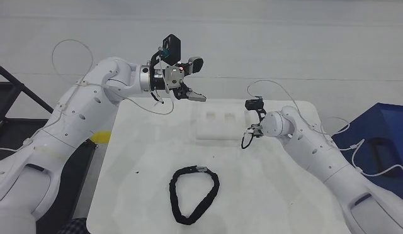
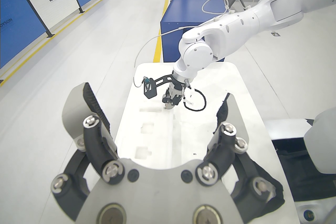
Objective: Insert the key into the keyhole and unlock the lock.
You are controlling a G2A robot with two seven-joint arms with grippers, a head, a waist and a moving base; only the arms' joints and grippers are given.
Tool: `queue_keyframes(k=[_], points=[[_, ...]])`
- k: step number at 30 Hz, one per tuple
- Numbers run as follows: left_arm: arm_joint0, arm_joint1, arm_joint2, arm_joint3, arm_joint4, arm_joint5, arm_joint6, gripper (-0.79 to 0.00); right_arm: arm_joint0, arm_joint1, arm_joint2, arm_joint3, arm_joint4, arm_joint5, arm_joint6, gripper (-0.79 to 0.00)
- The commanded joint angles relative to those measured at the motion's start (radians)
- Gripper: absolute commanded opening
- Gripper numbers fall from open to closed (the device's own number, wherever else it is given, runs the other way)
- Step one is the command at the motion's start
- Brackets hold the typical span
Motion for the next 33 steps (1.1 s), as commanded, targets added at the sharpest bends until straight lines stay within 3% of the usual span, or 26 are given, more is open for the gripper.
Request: queue_keyframes(k=[1, 6, 15, 19, 33], points=[[0.000, 0.000, 0.000, 0.000, 0.000, 0.000, 0.000, 0.000, -0.003, -0.002, 0.004, 0.005, -0.001, 0.002, -0.003, -0.659], [0.000, 0.000, 0.000, 0.000, 0.000, 0.000, 0.000, 0.000, -0.012, -0.010, 0.009, 0.015, -0.008, 0.014, -0.015, -0.696], [0.000, 0.000, 0.000, 0.000, 0.000, 0.000, 0.000, 0.000, -0.017, -0.027, 0.017, 0.051, -0.021, 0.026, -0.038, -0.677], [0.000, 0.000, 0.000, 0.000, 0.000, 0.000, 0.000, 0.000, -0.019, -0.036, 0.017, 0.067, -0.025, 0.023, -0.046, -0.785], [0.000, 0.000, 0.000, 0.000, 0.000, 0.000, 0.000, 0.000, 0.022, -0.037, 0.074, 0.030, -0.042, -0.014, 0.034, -0.785]])
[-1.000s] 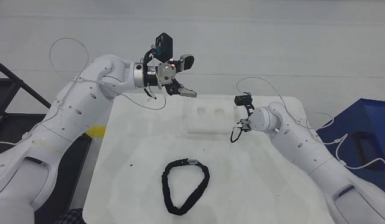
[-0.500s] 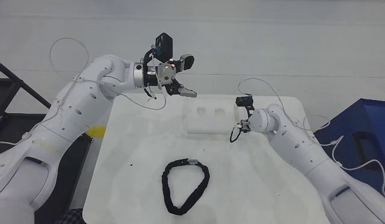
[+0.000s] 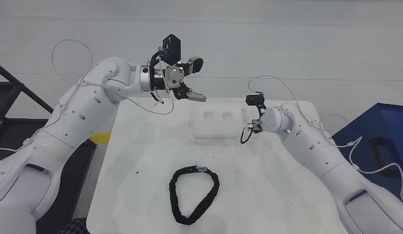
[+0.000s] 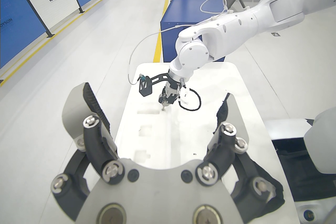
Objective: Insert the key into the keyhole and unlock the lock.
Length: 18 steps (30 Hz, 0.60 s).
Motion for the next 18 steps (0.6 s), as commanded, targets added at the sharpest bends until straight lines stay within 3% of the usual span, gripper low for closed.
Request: queue_keyframes(k=[1, 18], points=[[0.000, 0.000, 0.000, 0.000, 0.000, 0.000, 0.000, 0.000, 0.002, 0.004, 0.018, -0.016, 0.009, -0.010, 0.013, -0.785], [0.000, 0.000, 0.000, 0.000, 0.000, 0.000, 0.000, 0.000, -0.068, 0.067, 0.276, -0.323, 0.185, -0.100, 0.082, -0.785]])
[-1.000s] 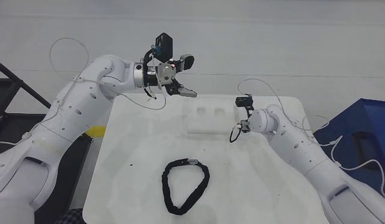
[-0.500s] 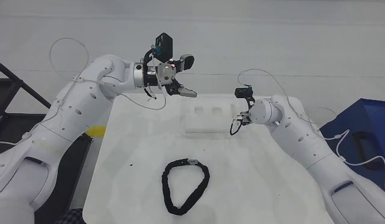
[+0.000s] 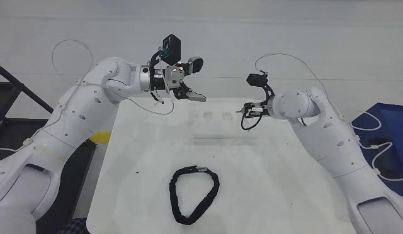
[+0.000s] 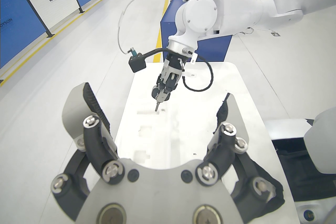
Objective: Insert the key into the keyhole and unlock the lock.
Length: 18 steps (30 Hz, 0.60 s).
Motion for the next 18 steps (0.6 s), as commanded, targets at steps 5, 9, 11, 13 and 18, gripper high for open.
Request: queue_keyframes(k=[5, 9, 11, 13, 18], points=[[0.000, 0.000, 0.000, 0.000, 0.000, 0.000, 0.000, 0.000, -0.044, 0.022, 0.089, -0.158, 0.035, -0.009, 0.007, -0.785], [0.000, 0.000, 0.000, 0.000, 0.000, 0.000, 0.000, 0.000, -0.076, 0.033, 0.140, -0.236, 0.069, -0.026, 0.002, -0.785], [0.000, 0.000, 0.000, 0.000, 0.000, 0.000, 0.000, 0.000, -0.090, 0.036, 0.160, -0.269, 0.094, -0.037, -0.002, -0.785], [0.000, 0.000, 0.000, 0.000, 0.000, 0.000, 0.000, 0.000, -0.100, 0.039, 0.172, -0.290, 0.114, -0.047, 0.002, -0.785], [0.000, 0.000, 0.000, 0.000, 0.000, 0.000, 0.000, 0.000, -0.120, 0.042, 0.203, -0.327, 0.200, -0.090, 0.003, -0.785]])
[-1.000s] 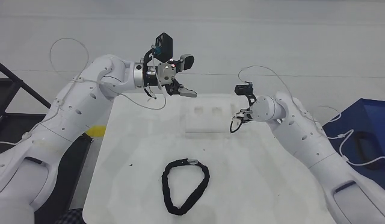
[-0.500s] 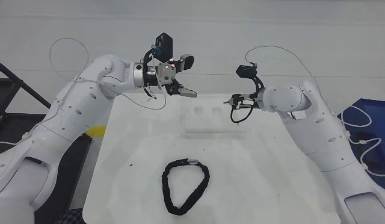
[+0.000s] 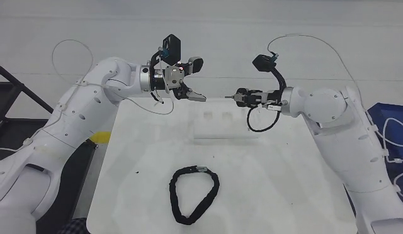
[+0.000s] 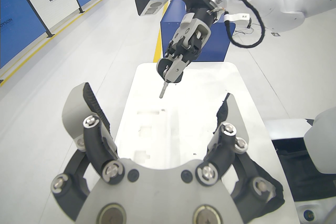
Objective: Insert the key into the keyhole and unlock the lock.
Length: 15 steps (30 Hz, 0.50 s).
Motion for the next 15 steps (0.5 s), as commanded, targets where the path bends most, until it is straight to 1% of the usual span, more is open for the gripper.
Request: queue_keyframes(k=[1, 8, 15], points=[[0.000, 0.000, 0.000, 0.000, 0.000, 0.000, 0.000, 0.000, -0.005, 0.003, 0.013, -0.014, 0.019, -0.011, 0.005, -0.785], [0.000, 0.000, 0.000, 0.000, 0.000, 0.000, 0.000, 0.000, -0.032, 0.017, 0.070, -0.062, 0.068, -0.037, 0.047, -0.785], [0.000, 0.000, 0.000, 0.000, 0.000, 0.000, 0.000, 0.000, -0.054, 0.030, 0.105, -0.074, 0.054, -0.035, 0.052, -0.785]])
